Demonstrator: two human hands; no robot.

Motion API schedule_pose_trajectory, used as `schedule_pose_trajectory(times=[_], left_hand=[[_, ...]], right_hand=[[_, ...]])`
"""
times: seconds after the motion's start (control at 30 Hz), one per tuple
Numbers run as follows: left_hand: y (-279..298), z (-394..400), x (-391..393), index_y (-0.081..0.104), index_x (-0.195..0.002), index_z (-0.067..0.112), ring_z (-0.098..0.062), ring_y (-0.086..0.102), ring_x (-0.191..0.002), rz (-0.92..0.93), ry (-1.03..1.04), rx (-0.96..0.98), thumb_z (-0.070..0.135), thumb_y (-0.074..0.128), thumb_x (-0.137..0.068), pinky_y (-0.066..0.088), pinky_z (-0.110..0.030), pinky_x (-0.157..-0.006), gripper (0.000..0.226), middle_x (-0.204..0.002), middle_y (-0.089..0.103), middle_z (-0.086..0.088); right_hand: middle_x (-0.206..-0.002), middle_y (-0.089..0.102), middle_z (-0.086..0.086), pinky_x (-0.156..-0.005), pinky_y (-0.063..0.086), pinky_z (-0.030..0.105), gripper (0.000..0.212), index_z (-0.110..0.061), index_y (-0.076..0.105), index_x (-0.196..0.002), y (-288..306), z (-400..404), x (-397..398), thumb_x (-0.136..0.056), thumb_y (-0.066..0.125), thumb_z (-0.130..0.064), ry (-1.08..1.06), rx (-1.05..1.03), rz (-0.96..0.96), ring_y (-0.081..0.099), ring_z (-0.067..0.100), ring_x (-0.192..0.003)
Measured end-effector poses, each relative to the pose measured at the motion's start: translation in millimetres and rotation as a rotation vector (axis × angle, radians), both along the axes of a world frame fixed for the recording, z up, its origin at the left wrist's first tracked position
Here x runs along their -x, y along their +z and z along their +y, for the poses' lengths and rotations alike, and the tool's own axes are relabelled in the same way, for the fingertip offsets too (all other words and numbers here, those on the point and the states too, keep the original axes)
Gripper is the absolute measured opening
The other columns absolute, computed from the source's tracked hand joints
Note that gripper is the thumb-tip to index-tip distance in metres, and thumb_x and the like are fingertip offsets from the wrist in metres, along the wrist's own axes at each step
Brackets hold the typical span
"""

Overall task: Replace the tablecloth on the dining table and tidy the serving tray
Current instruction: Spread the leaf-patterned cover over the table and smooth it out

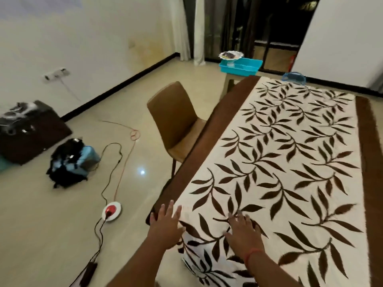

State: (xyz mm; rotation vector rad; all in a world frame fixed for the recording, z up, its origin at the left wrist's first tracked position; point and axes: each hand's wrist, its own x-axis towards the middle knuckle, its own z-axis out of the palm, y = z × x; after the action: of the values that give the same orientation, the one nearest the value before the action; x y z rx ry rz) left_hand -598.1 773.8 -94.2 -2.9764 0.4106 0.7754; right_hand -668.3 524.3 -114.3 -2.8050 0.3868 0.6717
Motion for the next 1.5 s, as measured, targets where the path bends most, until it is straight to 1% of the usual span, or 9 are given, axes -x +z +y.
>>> schedule_pose_trajectory(times=[0.23, 0.33, 0.4, 0.57, 0.67, 1.03, 1.2, 1.43, 1.5], left_hand=[[1.7, 99.4, -61.2, -0.009, -0.156, 0.034, -0.029, -0.011, -0.152, -0.068, 0.143, 0.096, 0.072, 0.015, -0.093, 0.001, -0.062, -0.118, 0.077, -0.165, -0.016, 0.001], [1.4, 172.2, -100.3, -0.014, -0.154, 0.036, -0.027, -0.013, -0.151, -0.092, 0.181, 0.135, 0.081, -0.014, -0.069, -0.001, -0.061, -0.117, 0.097, -0.164, -0.019, 0.003], [8.2, 225.9, -125.2, -0.014, -0.154, 0.035, -0.027, -0.012, -0.152, -0.113, 0.212, 0.128, 0.080, -0.018, -0.063, -0.001, -0.060, -0.117, 0.102, -0.164, -0.019, 0.003], [31.9, 358.9, -197.1, -0.013, -0.155, 0.033, -0.027, -0.013, -0.151, -0.138, 0.346, 0.071, 0.075, 0.008, -0.090, -0.001, -0.060, -0.118, 0.081, -0.164, -0.019, 0.002], [38.3, 402.4, -243.0, -0.013, -0.155, 0.033, -0.028, -0.013, -0.151, -0.138, 0.364, 0.060, 0.071, 0.014, -0.094, 0.000, -0.060, -0.118, 0.077, -0.164, -0.018, 0.000], [25.0, 424.4, -482.0, -0.013, -0.155, 0.035, -0.026, -0.014, -0.151, -0.161, 0.324, 0.059, 0.074, 0.010, -0.091, -0.003, -0.061, -0.118, 0.078, -0.164, -0.018, 0.001], [34.0, 417.1, -600.0, -0.009, -0.155, 0.035, -0.027, -0.012, -0.151, -0.147, 0.362, 0.065, 0.080, -0.010, -0.072, -0.002, -0.060, -0.118, 0.095, -0.165, -0.015, 0.002], [34.3, 380.2, -793.5, -0.010, -0.156, 0.033, -0.027, -0.014, -0.151, -0.124, 0.287, 0.130, 0.080, -0.013, -0.068, -0.001, -0.059, -0.118, 0.099, -0.163, -0.020, 0.003], [25.1, 371.6, -863.4, -0.008, -0.156, 0.032, -0.027, -0.013, -0.151, -0.123, 0.258, 0.136, 0.080, -0.005, -0.077, 0.000, -0.059, -0.118, 0.092, -0.164, -0.019, 0.002]], right_hand=[[-0.167, -0.004, 0.002, -0.120, 0.014, 0.054, 0.072, -0.035, 0.006, -0.158, 14.7, 93.4, -89.8, -0.097, 0.029, -0.065, 0.153, 0.018, -0.059, 0.001, 0.028, -0.153], [-0.167, 0.001, 0.003, -0.120, 0.017, 0.052, 0.072, -0.034, 0.008, -0.158, 12.7, 162.5, -144.8, -0.096, 0.026, -0.067, 0.206, 0.038, -0.093, 0.005, 0.029, -0.153], [-0.167, 0.002, 0.003, -0.120, 0.016, 0.052, 0.071, -0.034, 0.008, -0.158, 15.3, 215.0, -178.6, -0.097, 0.027, -0.066, 0.240, 0.007, -0.100, 0.006, 0.029, -0.153], [-0.167, 0.002, 0.004, -0.119, 0.018, 0.051, 0.073, -0.032, 0.006, -0.158, 33.1, 346.5, -274.1, -0.096, 0.025, -0.068, 0.341, -0.035, -0.155, 0.007, 0.028, -0.153], [-0.167, 0.001, 0.002, -0.119, 0.016, 0.052, 0.074, -0.033, 0.007, -0.157, 41.2, 396.1, -327.4, -0.096, 0.026, -0.068, 0.363, -0.064, -0.161, 0.006, 0.028, -0.153], [-0.167, -0.008, 0.001, -0.121, 0.008, 0.054, 0.076, -0.033, -0.002, -0.158, 14.7, 439.5, -576.9, -0.096, 0.024, -0.069, 0.367, -0.098, -0.097, -0.003, 0.030, -0.153], [-0.166, -0.012, -0.001, -0.121, 0.004, 0.055, 0.080, -0.033, -0.005, -0.157, 32.0, 437.1, -697.7, -0.094, 0.025, -0.071, 0.387, -0.137, -0.081, -0.007, 0.029, -0.153], [-0.166, -0.012, -0.001, -0.121, 0.004, 0.054, 0.082, -0.033, -0.005, -0.157, 36.3, 409.8, -884.0, -0.092, 0.023, -0.074, 0.275, -0.110, -0.103, -0.009, 0.028, -0.153], [-0.166, -0.011, -0.001, -0.121, 0.003, 0.054, 0.082, -0.033, -0.006, -0.157, 31.8, 401.9, -941.2, -0.092, 0.024, -0.074, 0.232, -0.106, -0.123, -0.009, 0.028, -0.153]])
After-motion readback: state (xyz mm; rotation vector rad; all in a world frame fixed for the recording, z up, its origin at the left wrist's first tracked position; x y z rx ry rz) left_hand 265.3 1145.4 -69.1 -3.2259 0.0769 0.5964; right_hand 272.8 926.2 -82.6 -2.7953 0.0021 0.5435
